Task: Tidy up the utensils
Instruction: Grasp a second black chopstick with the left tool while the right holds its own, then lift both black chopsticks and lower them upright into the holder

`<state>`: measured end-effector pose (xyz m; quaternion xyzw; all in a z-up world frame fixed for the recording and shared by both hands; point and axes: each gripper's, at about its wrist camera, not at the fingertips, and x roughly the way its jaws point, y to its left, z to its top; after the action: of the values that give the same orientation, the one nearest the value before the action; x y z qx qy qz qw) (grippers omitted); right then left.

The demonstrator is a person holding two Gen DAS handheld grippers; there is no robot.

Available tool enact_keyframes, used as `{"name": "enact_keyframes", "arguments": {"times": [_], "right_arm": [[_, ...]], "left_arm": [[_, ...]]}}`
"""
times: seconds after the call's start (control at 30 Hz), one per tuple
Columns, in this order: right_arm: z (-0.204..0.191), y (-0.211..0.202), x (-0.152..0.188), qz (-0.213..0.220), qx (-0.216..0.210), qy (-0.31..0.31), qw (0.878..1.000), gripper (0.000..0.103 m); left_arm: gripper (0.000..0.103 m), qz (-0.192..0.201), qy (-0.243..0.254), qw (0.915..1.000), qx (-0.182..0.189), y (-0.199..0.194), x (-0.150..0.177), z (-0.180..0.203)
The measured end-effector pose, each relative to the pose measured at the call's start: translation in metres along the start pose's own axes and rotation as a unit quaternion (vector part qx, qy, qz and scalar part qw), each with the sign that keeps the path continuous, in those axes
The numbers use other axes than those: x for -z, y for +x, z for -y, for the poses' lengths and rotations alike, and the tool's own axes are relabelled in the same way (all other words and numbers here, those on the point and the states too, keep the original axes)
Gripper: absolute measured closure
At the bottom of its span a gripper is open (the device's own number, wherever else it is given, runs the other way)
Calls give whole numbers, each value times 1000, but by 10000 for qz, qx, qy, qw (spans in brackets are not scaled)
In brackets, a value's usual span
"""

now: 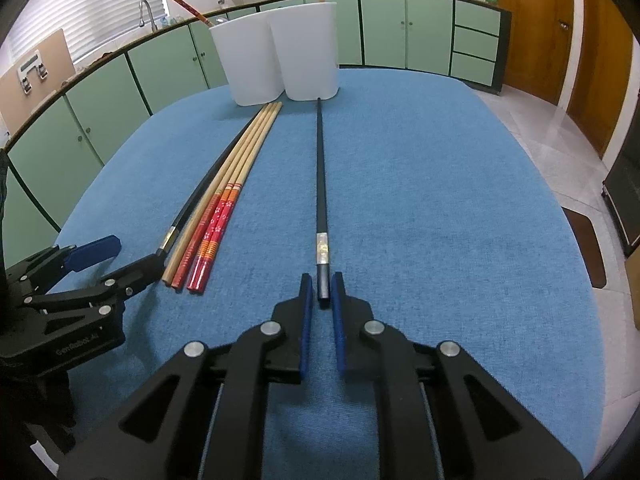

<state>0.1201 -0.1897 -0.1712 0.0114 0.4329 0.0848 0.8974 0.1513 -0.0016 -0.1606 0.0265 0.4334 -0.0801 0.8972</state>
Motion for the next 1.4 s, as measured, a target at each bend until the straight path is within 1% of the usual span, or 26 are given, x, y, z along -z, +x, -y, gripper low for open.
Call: {"name": "enact_keyframes", "arguments": {"times": [0.03,0.07,0.1,0.17,0.2,0.27,0.43,0.57,0.8,1.03,1.17,1.33,1.4], "right_arm": [[0,0,0,0,9,-8,10000,93],[-1,0,0,2,20,-17,10000,93],[0,0,0,3,25,-23,10000,93],[-1,0,0,8,30,-38,10000,94],[0,0,0,7,22,-41,10000,95],[0,0,0,6,5,-45,10000,97],[0,-1,0,40,-27,-26,10000,97],[1,-9,2,161,-82,-3,9998,97],[3,-32,-7,468,-51,-97,9988,97],[5,-64,-29,861,-82,-142,9962,97],[5,-86,-46,1137,-157,-202,9932,97],[1,-110,-76,1476,-286,-318,9881,97],[1,-118,-90,1539,-374,-349,9868,97]], "left_arm": [[50,13,15,10000,9,-1,1,1],[61,34,42,10000,27,-2,1,3],[67,52,60,10000,56,-3,1,4],[92,75,62,9998,161,-3,1,6],[96,74,74,9997,205,-3,1,8],[96,78,95,9997,191,-3,1,10],[97,137,-14,9996,255,-6,1,6],[97,263,-3,9994,235,-15,2,6],[97,642,-29,9977,206,-49,-2,0],[97,1145,-88,9932,205,-86,-24,-6],[97,1479,-67,9887,229,-108,-41,-7],[97,1849,4,9824,278,-128,-66,-11],[97,1961,33,9800,332,-134,-79,-13]]}}
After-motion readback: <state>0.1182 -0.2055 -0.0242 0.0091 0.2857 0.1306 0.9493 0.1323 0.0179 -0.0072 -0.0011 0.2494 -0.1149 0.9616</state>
